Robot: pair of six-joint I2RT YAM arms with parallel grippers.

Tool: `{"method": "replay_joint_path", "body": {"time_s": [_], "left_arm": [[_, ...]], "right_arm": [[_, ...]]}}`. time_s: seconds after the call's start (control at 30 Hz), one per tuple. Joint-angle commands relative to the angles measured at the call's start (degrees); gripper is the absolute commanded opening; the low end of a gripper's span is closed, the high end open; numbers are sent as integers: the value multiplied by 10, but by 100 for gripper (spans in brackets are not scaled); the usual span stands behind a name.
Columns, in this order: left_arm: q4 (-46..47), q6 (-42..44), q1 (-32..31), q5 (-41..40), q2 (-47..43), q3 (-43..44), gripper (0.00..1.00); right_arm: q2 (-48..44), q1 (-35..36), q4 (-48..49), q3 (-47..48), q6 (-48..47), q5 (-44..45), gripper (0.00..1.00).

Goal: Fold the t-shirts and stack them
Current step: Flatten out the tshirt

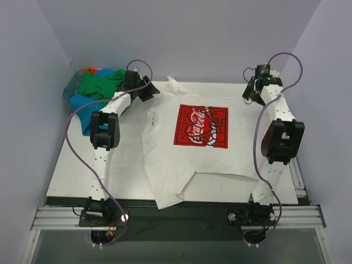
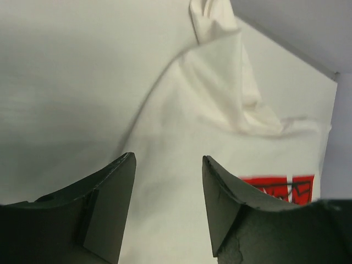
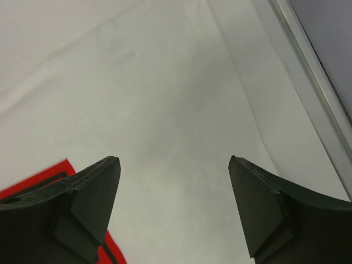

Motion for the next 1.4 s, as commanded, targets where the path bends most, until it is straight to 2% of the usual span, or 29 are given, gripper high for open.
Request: {"method": "replay_joint_path", "body": {"time_s": [0.0,0.07,0.1,0.23,0.33,0.43,0.67,0.8,0.93,1.13,1.37], "left_arm": [[45,57,-5,13,-192,-57,62],[13,93,-7,-3,-237,-99,62],[6,115,-11,-8,-268,-149,62],[0,135,-22,-18,-347,-272,62],[7,133,-35,-22,-397,-343,62],[5,136,-59,-21,-424,-374,62],[-32,174,-130,-15,-416,-382,63],[-54,179,-145,2,-386,-379,63],[-95,189,-155,17,-345,-359,63],[-84,191,-159,22,-309,-370,63],[-119,194,-150,6,-259,-363,63]], "right_arm": [[-76,-1,-22,-28,12,-7,82],[-91,0,-20,-54,6,-35,83],[-108,2,-17,-87,5,-44,83],[-155,8,2,-177,13,-81,83],[-184,14,14,-239,23,-103,82],[-207,19,21,-284,27,-109,82],[-247,20,32,-361,31,-121,82],[-253,18,41,-391,39,-133,82],[-247,17,50,-406,48,-161,82],[-219,19,52,-408,48,-188,81],[-188,28,52,-410,50,-196,80]]}}
